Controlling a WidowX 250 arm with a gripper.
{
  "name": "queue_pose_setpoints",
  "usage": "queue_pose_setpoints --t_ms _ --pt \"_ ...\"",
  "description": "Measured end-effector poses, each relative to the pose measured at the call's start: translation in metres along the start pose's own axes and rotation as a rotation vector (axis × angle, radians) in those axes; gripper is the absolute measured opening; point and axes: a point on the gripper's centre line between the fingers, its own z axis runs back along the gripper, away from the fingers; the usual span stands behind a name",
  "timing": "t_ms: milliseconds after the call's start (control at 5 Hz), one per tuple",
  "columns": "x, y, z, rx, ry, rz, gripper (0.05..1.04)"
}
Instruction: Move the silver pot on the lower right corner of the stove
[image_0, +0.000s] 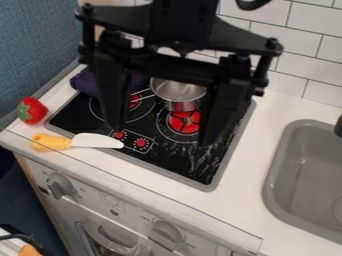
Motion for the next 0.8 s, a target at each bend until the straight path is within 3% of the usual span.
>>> queue_pose_setpoints --t_ms 200,400,600,800 --pt "-0.001 -0.001 -0.001 0.002 0.011 0.007 0.999" --pt "-0.003 -0.002 -0.007 -0.035 0.069 0.112 0.999" --pt "0.061 0.017 -0.064 0.043 0.090 0.232 0.999" --pt "0.123 0.041 -0.072 -0.019 0.112 0.312 0.999"
